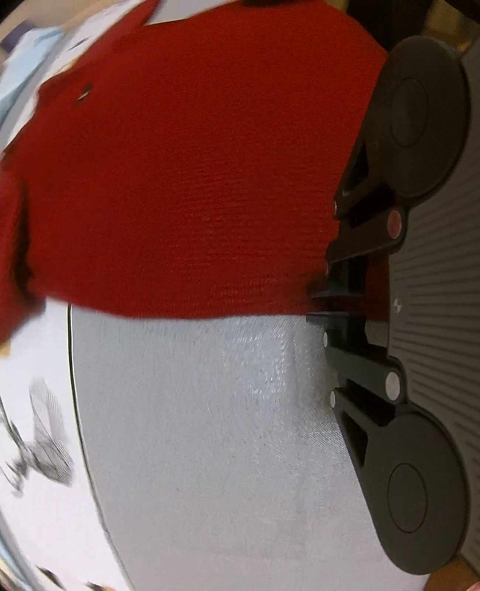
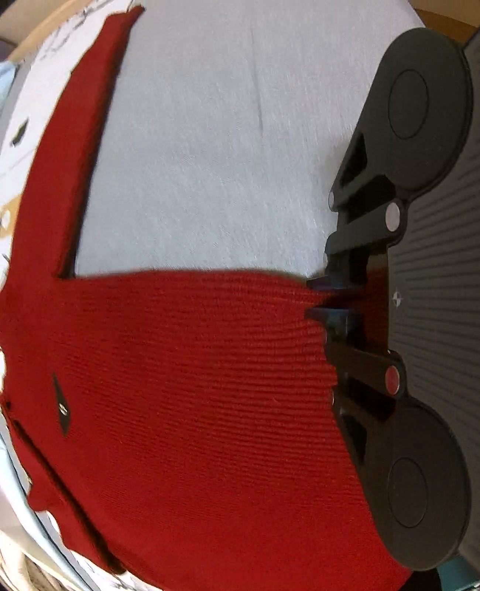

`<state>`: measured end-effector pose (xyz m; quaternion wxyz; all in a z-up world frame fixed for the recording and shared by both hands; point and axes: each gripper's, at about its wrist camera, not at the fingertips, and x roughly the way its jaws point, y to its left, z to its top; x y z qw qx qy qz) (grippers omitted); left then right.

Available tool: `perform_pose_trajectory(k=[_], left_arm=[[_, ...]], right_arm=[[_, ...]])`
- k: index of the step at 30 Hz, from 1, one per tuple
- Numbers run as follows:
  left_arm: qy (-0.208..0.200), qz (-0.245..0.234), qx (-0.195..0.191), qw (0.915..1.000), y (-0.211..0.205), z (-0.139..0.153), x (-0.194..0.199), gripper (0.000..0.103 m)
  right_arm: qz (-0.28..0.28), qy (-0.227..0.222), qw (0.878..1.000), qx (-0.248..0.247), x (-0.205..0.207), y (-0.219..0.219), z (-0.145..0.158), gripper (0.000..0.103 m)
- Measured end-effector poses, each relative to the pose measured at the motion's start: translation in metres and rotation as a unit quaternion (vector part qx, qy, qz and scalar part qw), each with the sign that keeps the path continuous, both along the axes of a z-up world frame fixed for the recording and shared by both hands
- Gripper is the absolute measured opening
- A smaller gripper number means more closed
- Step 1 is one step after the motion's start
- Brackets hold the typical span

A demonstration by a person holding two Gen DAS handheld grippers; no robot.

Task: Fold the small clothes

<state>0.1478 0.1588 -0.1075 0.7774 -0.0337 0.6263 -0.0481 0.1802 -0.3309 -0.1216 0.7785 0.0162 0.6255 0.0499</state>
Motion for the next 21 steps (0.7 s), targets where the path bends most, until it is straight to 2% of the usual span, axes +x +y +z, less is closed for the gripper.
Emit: perform_pose_trajectory(k=[3, 6, 8, 10, 12, 14, 15, 16, 17, 19, 21], left_arm=[[0.001, -0.044, -0.016, 0.9989, -0.016, 0.003, -0.007, 0.0], [0.002, -0.061, 0.025, 0.9978, -0.024, 0.002, -0.011, 0.0], [-0.014, -0.056, 0.027, 0.9979, -0.023, 0.01, -0.01, 0.0], [-0.049, -0.055, -0.012, 0.9972, -0.022, 0.025, -0.009, 0.001], [-0.062, -0.065, -0.041, 0.9952, -0.026, 0.032, -0.009, 0.002], [-0.037, -0.089, -0.032, 0.9948, -0.037, 0.023, -0.01, 0.005], [-0.015, -0.105, -0.015, 0.9943, -0.044, 0.015, -0.011, 0.006], [0.009, -0.121, 0.011, 0.9926, -0.051, 0.005, -0.012, 0.006], [0.023, -0.131, 0.032, 0.9906, -0.056, -0.001, -0.013, 0.006], [0.011, -0.123, 0.033, 0.9919, -0.059, 0.004, -0.01, 0.006], [-0.023, -0.092, 0.017, 0.9954, -0.055, 0.019, -0.006, 0.011]], right_arm=[[-0.014, -0.016, 0.999, -0.047, 0.003, -0.007, 0.003, 0.006], [-0.014, -0.025, 0.995, -0.096, 0.006, -0.008, 0.002, 0.007], [-0.02, -0.022, 0.996, -0.088, 0.007, -0.011, 0.0, 0.008], [-0.021, -0.024, 0.996, -0.087, 0.008, -0.008, 0.003, 0.012], [-0.027, -0.048, 0.995, -0.082, 0.007, -0.01, 0.012, 0.013], [-0.021, -0.047, 0.996, -0.07, 0.002, -0.013, 0.015, 0.022], [-0.012, -0.021, 0.997, -0.071, 0.0, -0.014, 0.007, 0.029], [-0.003, 0.006, 0.997, -0.078, -0.001, -0.012, -0.003, 0.031], [0.008, 0.016, 0.996, -0.09, -0.002, -0.011, -0.009, 0.036], [0.019, -0.002, 0.994, -0.104, -0.001, -0.008, -0.004, 0.037], [0.002, -0.028, 0.995, -0.091, -0.003, -0.01, 0.008, 0.037]])
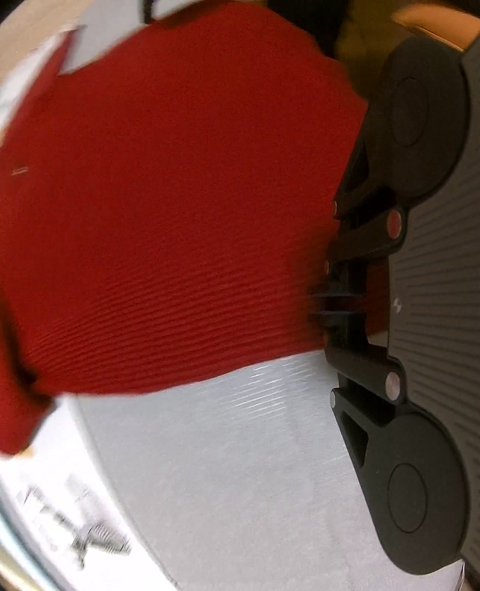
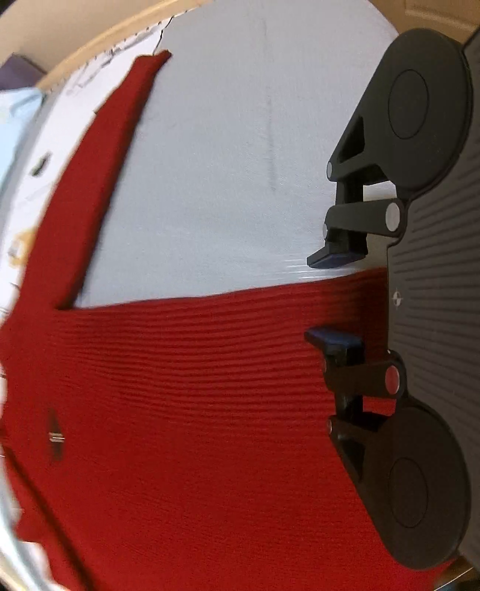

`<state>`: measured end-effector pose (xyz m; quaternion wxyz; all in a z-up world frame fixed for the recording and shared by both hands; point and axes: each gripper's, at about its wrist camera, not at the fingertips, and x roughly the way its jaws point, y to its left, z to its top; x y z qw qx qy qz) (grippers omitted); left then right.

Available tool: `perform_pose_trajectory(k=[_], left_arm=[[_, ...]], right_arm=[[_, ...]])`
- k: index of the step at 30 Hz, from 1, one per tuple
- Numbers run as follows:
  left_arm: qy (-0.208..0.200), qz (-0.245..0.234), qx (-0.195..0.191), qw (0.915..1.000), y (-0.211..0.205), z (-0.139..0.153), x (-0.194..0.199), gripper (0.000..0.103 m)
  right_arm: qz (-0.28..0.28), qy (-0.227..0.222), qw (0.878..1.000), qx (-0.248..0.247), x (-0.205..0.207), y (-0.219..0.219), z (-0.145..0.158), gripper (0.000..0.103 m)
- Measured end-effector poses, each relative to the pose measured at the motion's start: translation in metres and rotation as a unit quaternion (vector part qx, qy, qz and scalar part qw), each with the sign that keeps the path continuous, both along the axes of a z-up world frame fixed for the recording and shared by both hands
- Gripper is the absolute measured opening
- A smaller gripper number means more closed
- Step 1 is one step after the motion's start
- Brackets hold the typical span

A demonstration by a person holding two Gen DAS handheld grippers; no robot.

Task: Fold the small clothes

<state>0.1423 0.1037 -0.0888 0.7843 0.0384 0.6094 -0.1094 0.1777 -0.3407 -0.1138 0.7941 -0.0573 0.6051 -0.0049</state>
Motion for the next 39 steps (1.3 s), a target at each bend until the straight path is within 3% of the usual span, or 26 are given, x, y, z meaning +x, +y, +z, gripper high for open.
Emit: perform_pose_trajectory(k=[1, 3, 8, 11, 14, 16, 19, 21, 24, 28, 30, 35, 37, 39], left_arm=[[-0.018, 0.014, -0.012, 0.9997, 0.003, 0.007, 0.003, 0.014], [-0.059, 0.05, -0.025, 0.9967, 0.008, 0.022, 0.008, 0.031], [-0.14, 0.128, -0.024, 0.9816, 0.01, 0.046, 0.018, 0.036], [-0.186, 0.159, -0.01, 0.9696, 0.01, 0.058, 0.024, 0.048], [-0.215, 0.172, 0.023, 0.9611, -0.001, 0.064, 0.021, 0.06], [-0.223, 0.178, 0.033, 0.9579, -0.009, 0.066, 0.023, 0.061], [-0.242, 0.179, 0.059, 0.9517, -0.023, 0.07, 0.025, 0.061], [-0.249, 0.188, 0.066, 0.9479, -0.03, 0.071, 0.03, 0.061], [-0.251, 0.208, 0.071, 0.9425, -0.031, 0.076, 0.039, 0.061], [-0.268, 0.191, 0.085, 0.9404, -0.056, 0.074, 0.056, 0.061], [-0.274, 0.175, 0.094, 0.9411, -0.072, 0.072, 0.063, 0.061], [-0.261, 0.13, 0.088, 0.9524, -0.106, 0.062, 0.103, 0.06], [-0.269, 0.113, 0.089, 0.9523, -0.119, 0.061, 0.128, 0.055], [-0.273, 0.111, 0.083, 0.9518, -0.13, 0.059, 0.159, 0.042]], right_arm=[[-0.005, -0.023, 1.0, 0.009, 0.001, -0.001, 0.009, 0.037], [-0.01, -0.07, 0.997, 0.021, 0.004, 0.0, 0.027, 0.038], [-0.044, -0.146, 0.986, 0.071, 0.029, 0.019, 0.073, 0.041], [-0.037, -0.176, 0.978, 0.11, 0.061, 0.052, 0.096, 0.049], [-0.017, -0.212, 0.966, 0.147, 0.068, 0.08, 0.107, 0.05], [-0.007, -0.236, 0.957, 0.166, 0.07, 0.094, 0.105, 0.05], [-0.025, -0.212, 0.965, 0.15, 0.083, 0.107, 0.093, 0.05], [-0.03, -0.22, 0.959, 0.175, 0.087, 0.111, 0.097, 0.05], [-0.019, -0.234, 0.961, 0.147, 0.096, 0.112, 0.098, 0.051], [-0.059, -0.226, 0.959, 0.159, 0.097, 0.101, 0.094, 0.051], [-0.075, -0.22, 0.96, 0.159, 0.102, 0.092, 0.092, 0.051], [-0.105, -0.217, 0.956, 0.165, 0.108, 0.07, 0.096, 0.051], [-0.114, -0.213, 0.956, 0.164, 0.11, 0.063, 0.096, 0.051], [-0.123, -0.203, 0.958, 0.162, 0.112, 0.055, 0.093, 0.051]])
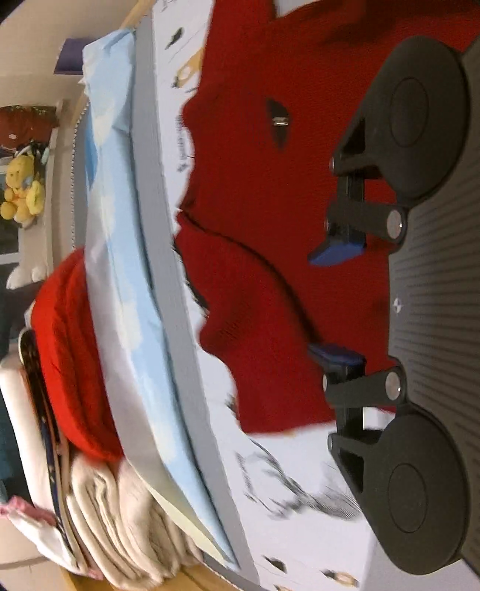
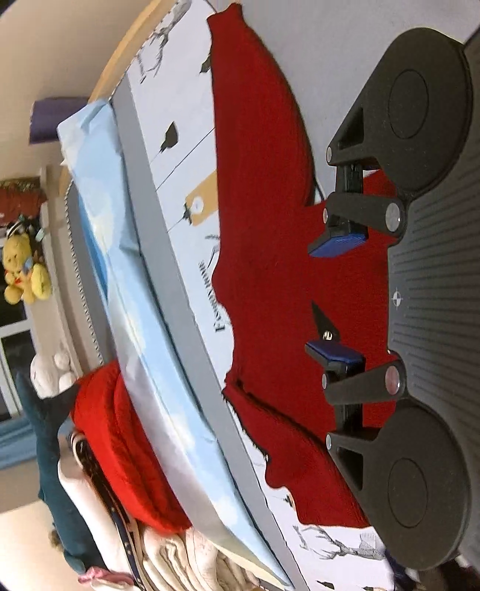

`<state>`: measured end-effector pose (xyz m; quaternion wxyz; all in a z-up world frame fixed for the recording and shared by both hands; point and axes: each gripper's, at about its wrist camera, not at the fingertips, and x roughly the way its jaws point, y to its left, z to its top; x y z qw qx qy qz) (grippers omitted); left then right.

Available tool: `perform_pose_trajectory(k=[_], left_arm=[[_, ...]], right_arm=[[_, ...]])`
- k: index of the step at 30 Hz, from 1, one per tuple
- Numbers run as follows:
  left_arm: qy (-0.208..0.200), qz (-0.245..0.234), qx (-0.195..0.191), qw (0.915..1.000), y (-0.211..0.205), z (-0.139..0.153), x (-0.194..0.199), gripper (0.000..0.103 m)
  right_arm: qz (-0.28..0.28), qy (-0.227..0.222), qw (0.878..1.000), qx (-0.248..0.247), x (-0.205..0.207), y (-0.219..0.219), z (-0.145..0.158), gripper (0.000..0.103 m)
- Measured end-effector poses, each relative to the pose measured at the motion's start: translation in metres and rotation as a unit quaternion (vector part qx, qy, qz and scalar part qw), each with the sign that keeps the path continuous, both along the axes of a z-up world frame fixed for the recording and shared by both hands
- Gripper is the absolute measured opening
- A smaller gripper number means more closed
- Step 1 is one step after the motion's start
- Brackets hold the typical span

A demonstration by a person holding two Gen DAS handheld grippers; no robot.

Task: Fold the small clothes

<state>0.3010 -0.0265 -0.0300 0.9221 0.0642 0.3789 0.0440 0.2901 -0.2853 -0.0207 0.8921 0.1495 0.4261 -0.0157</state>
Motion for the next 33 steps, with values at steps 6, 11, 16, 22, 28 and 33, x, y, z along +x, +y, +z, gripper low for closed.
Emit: perform_pose_trajectory(k=[6, 11, 16, 22, 28, 33], left_arm=[[0.016, 0.015, -0.034, 0.9992, -0.027, -0.023, 0.101, 0.052], [0.061, 0.037, -0.033, 0.9969, -0.04, -0.061, 0.167, 0.065], [0.072, -0.004, 0.018, 0.9972, -0.036, -0.084, 0.182, 0.018], [-0.004, 0.064, -0.04, 0.9971, 0.066, -0.005, 0.129, 0.009], [-0.072, 0.284, -0.081, 0.9526, 0.271, 0.027, 0.019, 0.011], [-0.02, 0.536, -0.205, 0.8188, 0.413, -0.029, -0.067, 0.025]], right_arm=[[-0.021, 0.036, 0.999, 0.023, 0.007, -0.018, -0.01, 0.052], [-0.005, 0.039, 0.999, 0.023, 0.011, -0.019, -0.01, 0.052], [-0.004, 0.048, 0.999, 0.02, 0.019, -0.017, -0.014, 0.052], [0.018, 0.054, 0.998, 0.008, 0.028, 0.004, -0.019, 0.052], [0.045, 0.053, 0.998, 0.003, 0.029, 0.027, -0.019, 0.052], [0.061, 0.057, 0.997, -0.009, 0.022, 0.041, -0.021, 0.052]])
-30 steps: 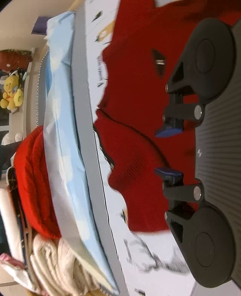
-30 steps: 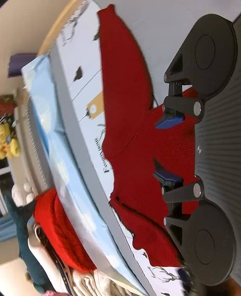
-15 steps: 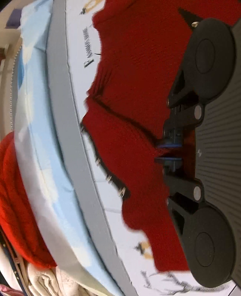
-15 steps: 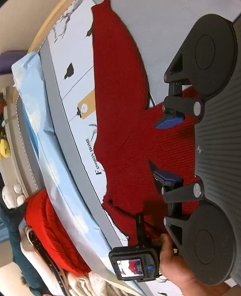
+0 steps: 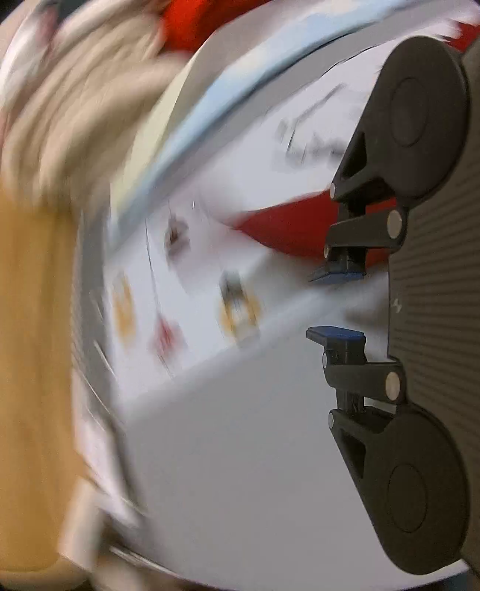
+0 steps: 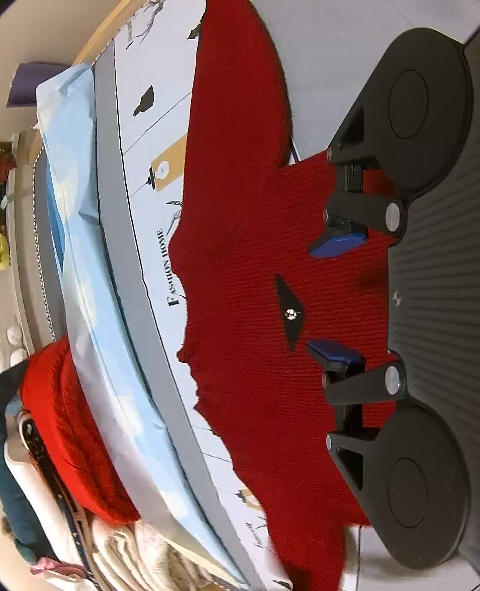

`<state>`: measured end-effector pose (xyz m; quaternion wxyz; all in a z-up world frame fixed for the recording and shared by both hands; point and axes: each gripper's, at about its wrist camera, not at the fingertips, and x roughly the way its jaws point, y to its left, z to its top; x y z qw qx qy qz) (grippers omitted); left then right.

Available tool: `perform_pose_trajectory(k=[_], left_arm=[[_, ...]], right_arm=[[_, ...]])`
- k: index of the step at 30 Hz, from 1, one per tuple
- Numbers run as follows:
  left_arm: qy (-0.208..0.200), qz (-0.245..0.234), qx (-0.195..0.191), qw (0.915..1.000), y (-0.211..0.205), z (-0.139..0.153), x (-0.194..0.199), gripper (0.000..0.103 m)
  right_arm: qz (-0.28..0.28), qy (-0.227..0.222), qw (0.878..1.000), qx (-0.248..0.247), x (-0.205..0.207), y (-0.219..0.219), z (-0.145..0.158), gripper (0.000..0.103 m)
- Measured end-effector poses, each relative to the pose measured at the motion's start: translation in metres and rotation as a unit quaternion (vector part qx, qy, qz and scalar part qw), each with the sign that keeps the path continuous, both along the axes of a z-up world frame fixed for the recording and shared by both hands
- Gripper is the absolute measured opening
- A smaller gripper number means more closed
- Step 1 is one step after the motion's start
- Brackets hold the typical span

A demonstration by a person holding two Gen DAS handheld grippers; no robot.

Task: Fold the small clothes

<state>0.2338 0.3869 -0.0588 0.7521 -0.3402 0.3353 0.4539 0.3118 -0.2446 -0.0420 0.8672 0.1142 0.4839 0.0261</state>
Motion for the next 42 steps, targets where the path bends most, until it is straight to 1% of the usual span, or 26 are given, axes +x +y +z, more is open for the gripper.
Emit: perform_pose_trajectory(k=[1, 3, 6, 7, 9, 11, 12, 14, 15, 17, 18, 20, 21, 22, 23, 24, 25, 26, 28, 31, 32, 35, 36, 38, 40, 42], left_arm=[[0.006, -0.003, 0.0, 1.0, 0.004, -0.005, -0.002, 0.026], [0.009, -0.037, -0.005, 0.9992, 0.0, -0.011, 0.004, 0.027], [-0.045, -0.095, -0.045, 0.9935, -0.006, -0.02, 0.015, 0.027], [-0.053, -0.115, -0.048, 0.9908, -0.008, -0.025, 0.02, 0.027], [-0.044, -0.148, -0.046, 0.987, -0.008, -0.039, 0.031, 0.028], [0.006, -0.139, -0.042, 0.9893, -0.002, -0.062, 0.03, 0.028], [0.027, -0.123, -0.052, 0.9906, 0.002, -0.074, 0.025, 0.034], [0.002, -0.098, -0.068, 0.9928, 0.01, -0.079, 0.016, 0.033], [0.016, -0.101, -0.059, 0.993, 0.006, -0.072, 0.021, 0.032], [0.017, -0.139, -0.011, 0.9901, -0.012, -0.054, 0.032, 0.032], [0.012, -0.166, 0.015, 0.986, -0.023, -0.048, 0.038, 0.033], [0.024, -0.221, 0.045, 0.974, -0.044, -0.049, 0.048, 0.034], [0.047, -0.245, 0.047, 0.9672, -0.051, -0.058, 0.056, 0.034], [0.083, -0.257, 0.035, 0.9623, -0.056, -0.07, 0.063, 0.035], [0.099, -0.251, 0.042, 0.9621, -0.063, -0.075, 0.063, 0.037], [0.109, -0.244, 0.053, 0.9621, -0.069, -0.069, 0.066, 0.036], [0.124, -0.249, 0.051, 0.959, -0.076, -0.061, 0.071, 0.036], [0.125, -0.262, 0.051, 0.9557, -0.085, -0.047, 0.075, 0.036], [0.094, -0.286, 0.059, 0.9519, -0.108, -0.012, 0.072, 0.036], [0.047, -0.309, 0.05, 0.9485, -0.144, 0.04, 0.066, 0.038], [0.031, -0.325, 0.041, 0.9442, -0.159, 0.055, 0.064, 0.039], [-0.012, -0.385, 0.023, 0.9225, -0.212, 0.082, 0.055, 0.045], [-0.023, -0.403, 0.02, 0.9146, -0.23, 0.084, 0.051, 0.049], [-0.029, -0.438, 0.016, 0.8985, -0.265, 0.075, 0.046, 0.05], [-0.01, -0.461, 0.019, 0.887, -0.295, 0.048, 0.043, 0.05], [0.057, -0.484, 0.016, 0.8729, -0.322, 0.013, 0.046, 0.048]], right_arm=[[0.003, 0.001, 1.0, -0.003, -0.001, 0.002, -0.001, 0.052], [0.009, 0.002, 1.0, -0.009, -0.003, 0.006, -0.002, 0.052], [0.011, 0.002, 1.0, -0.013, -0.003, 0.01, -0.002, 0.052], [0.011, 0.002, 1.0, -0.015, -0.002, 0.011, -0.002, 0.052], [0.01, 0.004, 1.0, -0.018, -0.001, 0.013, -0.004, 0.052], [0.01, 0.008, 1.0, -0.016, 0.0, 0.015, -0.007, 0.052], [0.01, 0.01, 1.0, -0.015, 0.001, 0.017, -0.008, 0.052], [0.015, 0.012, 1.0, -0.018, 0.002, 0.02, -0.009, 0.052], [0.018, 0.012, 1.0, -0.019, 0.002, 0.021, -0.01, 0.052], [0.02, 0.014, 0.999, -0.021, 0.003, 0.023, -0.011, 0.052], [0.019, 0.015, 0.999, -0.021, 0.004, 0.022, -0.012, 0.052], [0.016, 0.017, 1.0, -0.019, 0.005, 0.021, -0.013, 0.052], [0.015, 0.016, 1.0, -0.019, 0.006, 0.02, -0.012, 0.052], [0.014, 0.015, 1.0, -0.02, 0.006, 0.019, -0.012, 0.052], [0.012, 0.014, 1.0, -0.021, 0.006, 0.017, -0.011, 0.052], [0.01, 0.013, 1.0, -0.02, 0.006, 0.016, -0.011, 0.052], [0.009, 0.013, 1.0, -0.02, 0.006, 0.014, -0.011, 0.052], [0.008, 0.013, 1.0, -0.019, 0.005, 0.013, -0.011, 0.052], [0.007, 0.013, 1.0, -0.016, 0.004, 0.008, -0.01, 0.052], [0.0, 0.008, 1.0, -0.016, 0.002, -0.003, -0.006, 0.052], [-0.005, 0.007, 1.0, -0.015, 0.001, -0.008, -0.004, 0.052], [-0.015, 0.002, 1.0, -0.01, -0.003, -0.022, -0.001, 0.052], [-0.018, 0.002, 1.0, -0.01, -0.004, -0.025, 0.0, 0.052], [-0.019, 0.002, 1.0, -0.009, -0.008, -0.031, -0.001, 0.052], [-0.021, 0.004, 1.0, -0.009, -0.012, -0.037, -0.001, 0.052], [-0.02, 0.006, 1.0, -0.011, -0.017, -0.042, -0.003, 0.052]])
